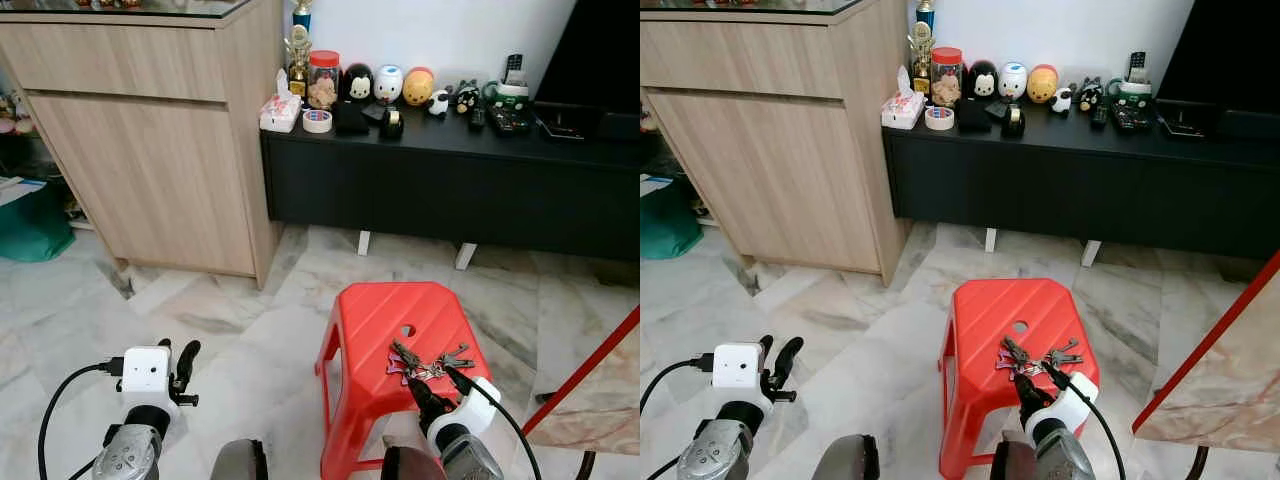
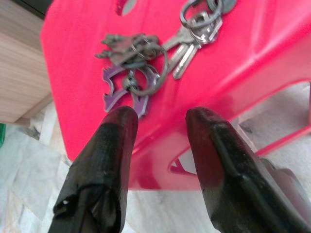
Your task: Hang keys on a hook
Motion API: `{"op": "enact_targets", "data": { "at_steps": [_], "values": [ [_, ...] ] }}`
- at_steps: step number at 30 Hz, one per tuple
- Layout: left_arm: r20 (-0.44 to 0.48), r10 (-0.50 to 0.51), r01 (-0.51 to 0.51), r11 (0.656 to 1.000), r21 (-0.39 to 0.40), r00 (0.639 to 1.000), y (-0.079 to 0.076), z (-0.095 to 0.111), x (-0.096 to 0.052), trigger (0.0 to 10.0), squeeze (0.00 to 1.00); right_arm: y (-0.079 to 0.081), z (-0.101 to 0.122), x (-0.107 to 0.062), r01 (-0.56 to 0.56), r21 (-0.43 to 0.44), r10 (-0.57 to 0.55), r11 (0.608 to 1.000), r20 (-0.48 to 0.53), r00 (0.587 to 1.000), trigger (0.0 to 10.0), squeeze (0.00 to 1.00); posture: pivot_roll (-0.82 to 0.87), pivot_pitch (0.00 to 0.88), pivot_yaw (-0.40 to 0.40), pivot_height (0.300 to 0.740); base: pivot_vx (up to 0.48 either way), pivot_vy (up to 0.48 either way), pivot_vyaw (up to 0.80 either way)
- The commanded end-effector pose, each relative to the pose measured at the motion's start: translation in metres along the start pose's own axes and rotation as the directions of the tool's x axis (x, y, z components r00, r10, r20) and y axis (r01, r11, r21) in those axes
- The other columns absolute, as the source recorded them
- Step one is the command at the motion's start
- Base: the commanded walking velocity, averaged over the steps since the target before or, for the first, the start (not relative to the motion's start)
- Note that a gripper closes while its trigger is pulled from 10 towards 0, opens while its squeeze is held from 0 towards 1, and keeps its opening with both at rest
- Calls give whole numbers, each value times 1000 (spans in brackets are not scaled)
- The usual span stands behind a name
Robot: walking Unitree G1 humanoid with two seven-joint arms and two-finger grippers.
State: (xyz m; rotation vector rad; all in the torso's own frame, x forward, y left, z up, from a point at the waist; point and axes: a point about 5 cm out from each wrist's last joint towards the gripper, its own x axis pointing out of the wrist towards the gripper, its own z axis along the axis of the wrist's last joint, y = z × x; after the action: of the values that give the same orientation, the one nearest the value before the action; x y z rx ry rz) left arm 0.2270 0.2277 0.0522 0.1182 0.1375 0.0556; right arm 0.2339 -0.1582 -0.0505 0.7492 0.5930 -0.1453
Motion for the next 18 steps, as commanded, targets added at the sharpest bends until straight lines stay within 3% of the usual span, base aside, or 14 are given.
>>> {"op": "enact_targets", "data": {
  "at_steps": [1,7,18],
  "values": [
    [2,-19,19,1000,2,1000,-3,-1,1,10000,0,-4,1,-1,13,-1,-13,1000,11,1000,10000,0,93,6,-41,604,0,0,0],
    [4,-17,17,1000,3,1000,-3,-1,1,10000,0,-4,2,-1,1,4,-1,1000,29,1000,10000,0,95,4,-43,604,0,0,0],
    [10,-20,20,1000,2,1000,-2,-1,1,10000,0,-1,6,-2,-38,-11,38,999,82,996,10000,0,101,3,-45,604,305,0,0]
  ]
}}
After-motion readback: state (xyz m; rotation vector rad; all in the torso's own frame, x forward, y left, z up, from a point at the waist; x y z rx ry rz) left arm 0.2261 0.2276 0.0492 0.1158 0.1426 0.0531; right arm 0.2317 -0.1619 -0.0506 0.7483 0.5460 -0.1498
